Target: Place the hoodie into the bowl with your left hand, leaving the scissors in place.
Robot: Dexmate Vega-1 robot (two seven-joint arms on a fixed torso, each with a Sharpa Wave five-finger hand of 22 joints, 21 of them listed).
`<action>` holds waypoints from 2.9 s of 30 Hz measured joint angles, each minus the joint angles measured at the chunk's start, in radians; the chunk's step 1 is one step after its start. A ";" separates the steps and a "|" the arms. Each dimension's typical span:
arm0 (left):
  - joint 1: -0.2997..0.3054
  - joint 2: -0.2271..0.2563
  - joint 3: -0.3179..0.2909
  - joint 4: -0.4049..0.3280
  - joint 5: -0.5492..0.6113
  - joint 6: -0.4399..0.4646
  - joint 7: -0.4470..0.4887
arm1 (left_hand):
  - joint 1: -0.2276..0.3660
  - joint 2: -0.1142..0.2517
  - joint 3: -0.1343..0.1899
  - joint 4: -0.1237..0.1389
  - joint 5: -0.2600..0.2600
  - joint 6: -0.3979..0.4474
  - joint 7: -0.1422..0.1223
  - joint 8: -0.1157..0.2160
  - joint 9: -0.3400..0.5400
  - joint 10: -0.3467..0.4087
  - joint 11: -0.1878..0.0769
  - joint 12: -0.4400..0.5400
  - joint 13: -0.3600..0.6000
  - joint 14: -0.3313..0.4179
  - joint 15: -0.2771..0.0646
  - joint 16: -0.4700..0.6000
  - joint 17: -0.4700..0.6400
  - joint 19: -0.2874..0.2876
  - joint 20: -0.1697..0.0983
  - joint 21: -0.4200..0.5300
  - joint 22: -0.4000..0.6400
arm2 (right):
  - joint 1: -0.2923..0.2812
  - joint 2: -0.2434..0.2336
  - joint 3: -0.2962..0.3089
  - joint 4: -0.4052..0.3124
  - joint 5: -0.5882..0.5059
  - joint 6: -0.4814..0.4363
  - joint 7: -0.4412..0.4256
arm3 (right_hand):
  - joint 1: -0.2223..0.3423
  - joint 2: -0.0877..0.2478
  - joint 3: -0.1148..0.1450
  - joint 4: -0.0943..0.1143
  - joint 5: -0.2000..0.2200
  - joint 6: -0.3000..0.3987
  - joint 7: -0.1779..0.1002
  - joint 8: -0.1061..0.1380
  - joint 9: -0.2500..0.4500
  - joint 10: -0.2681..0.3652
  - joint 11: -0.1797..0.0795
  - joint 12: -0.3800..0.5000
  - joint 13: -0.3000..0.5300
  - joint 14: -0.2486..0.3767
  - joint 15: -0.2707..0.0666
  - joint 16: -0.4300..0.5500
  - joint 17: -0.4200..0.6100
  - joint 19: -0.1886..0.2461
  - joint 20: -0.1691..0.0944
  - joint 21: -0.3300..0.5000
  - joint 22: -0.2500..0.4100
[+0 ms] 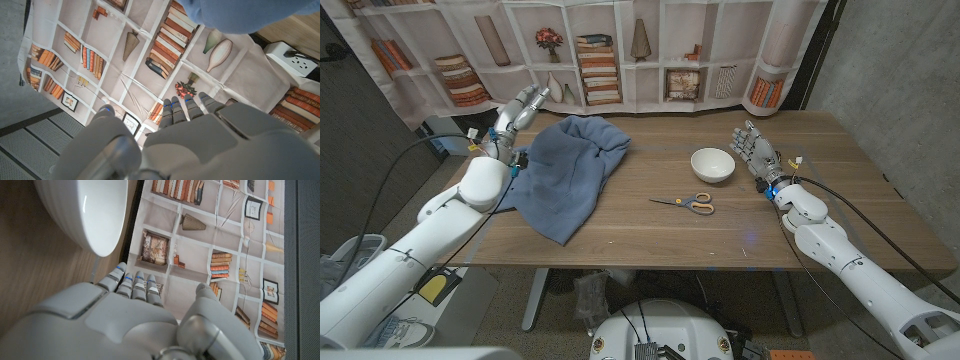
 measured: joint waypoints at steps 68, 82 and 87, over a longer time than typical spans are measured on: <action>-0.003 0.063 0.087 -0.163 0.360 0.475 0.146 | 0.117 -0.049 -0.027 -0.071 0.037 -0.051 -0.014 -0.014 0.000 -0.044 0.039 -0.012 0.000 -0.037 0.021 -0.006 0.000 0.007 0.065 0.000 0.000 | -0.014 -0.014 -0.002 -0.024 0.003 -0.015 -0.001 | 0.000 0.000 -0.008 -0.008 0.000 0.005 -0.005 0.000 0.000 0.011 0.000 0.000 0.000 0.009 -0.001 0.000 0.000 0.004 -0.004 -0.004 0.000; -0.022 0.074 0.118 -0.184 0.398 0.558 0.143 | 0.143 -0.075 -0.045 -0.089 0.040 -0.061 -0.014 -0.014 0.000 -0.061 0.053 -0.019 0.000 -0.055 0.029 -0.006 0.000 0.023 0.131 0.000 -0.002 | -0.015 -0.017 0.000 -0.028 0.006 -0.020 0.000 | 0.000 0.000 -0.008 -0.008 0.000 0.011 0.000 0.000 0.000 0.015 0.004 0.000 0.000 0.011 0.000 0.000 0.000 0.004 -0.004 -0.004 0.000; -0.022 0.075 0.120 -0.185 0.408 0.587 0.142 | 0.151 -0.083 -0.053 -0.097 0.040 -0.061 -0.014 -0.014 0.000 -0.064 0.056 -0.019 0.000 -0.060 0.034 -0.006 0.000 0.030 0.147 0.000 -0.002 | -0.008 -0.017 -0.002 -0.023 0.006 -0.020 0.000 | 0.000 0.000 -0.008 -0.008 0.000 0.011 0.000 0.000 0.000 0.025 0.004 0.000 0.000 0.011 0.000 0.000 0.000 0.009 0.002 -0.004 0.000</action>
